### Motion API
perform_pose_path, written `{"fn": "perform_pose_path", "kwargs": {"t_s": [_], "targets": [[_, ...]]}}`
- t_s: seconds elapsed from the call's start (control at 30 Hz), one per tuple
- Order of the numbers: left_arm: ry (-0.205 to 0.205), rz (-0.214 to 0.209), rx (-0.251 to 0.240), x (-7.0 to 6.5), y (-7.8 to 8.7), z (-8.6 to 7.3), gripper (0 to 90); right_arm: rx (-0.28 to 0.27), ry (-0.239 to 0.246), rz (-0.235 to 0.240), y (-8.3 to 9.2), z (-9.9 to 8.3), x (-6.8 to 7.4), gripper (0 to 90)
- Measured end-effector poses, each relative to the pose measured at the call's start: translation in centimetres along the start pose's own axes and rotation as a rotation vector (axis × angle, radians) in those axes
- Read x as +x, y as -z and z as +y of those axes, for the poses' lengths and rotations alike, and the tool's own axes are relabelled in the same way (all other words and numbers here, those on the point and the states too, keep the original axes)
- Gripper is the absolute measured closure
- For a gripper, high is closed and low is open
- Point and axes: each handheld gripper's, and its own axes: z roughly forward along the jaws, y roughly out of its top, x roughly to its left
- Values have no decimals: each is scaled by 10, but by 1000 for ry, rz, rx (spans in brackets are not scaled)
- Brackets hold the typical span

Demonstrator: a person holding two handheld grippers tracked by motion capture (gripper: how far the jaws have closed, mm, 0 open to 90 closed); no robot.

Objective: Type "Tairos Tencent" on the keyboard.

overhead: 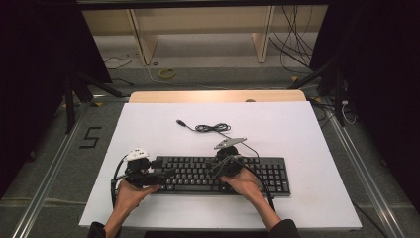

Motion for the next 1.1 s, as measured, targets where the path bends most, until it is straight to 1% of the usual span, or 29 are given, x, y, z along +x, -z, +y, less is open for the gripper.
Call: {"fn": "perform_pose_path", "kwargs": {"t_s": [0.1, 0.2, 0.83, 0.93, 1.0, 1.03, 1.1], "targets": [[-1, 0, 0, 0, 0, 0, 309, 19, 10, -4, -5, -2, 1, 900], [-4, -4, 0, 0, 0, 0, 309, 32, 17, -5, -8, -3, 2, 900], [-8, -13, 2, -1, 0, 0, 309, 65, 19, -17, -18, -5, 4, 900], [-8, -13, 2, -1, 0, 0, 309, 66, 28, -18, -19, -6, 4, 900], [-8, -13, 3, -1, 0, 0, 309, 78, 36, -25, -21, -7, 4, 900], [-7, -13, 3, -1, 0, 0, 309, 72, 29, -27, -21, -8, 4, 900], [-7, -12, 4, -1, 0, 0, 308, 78, 41, -34, -21, -7, 6, 900]]}}
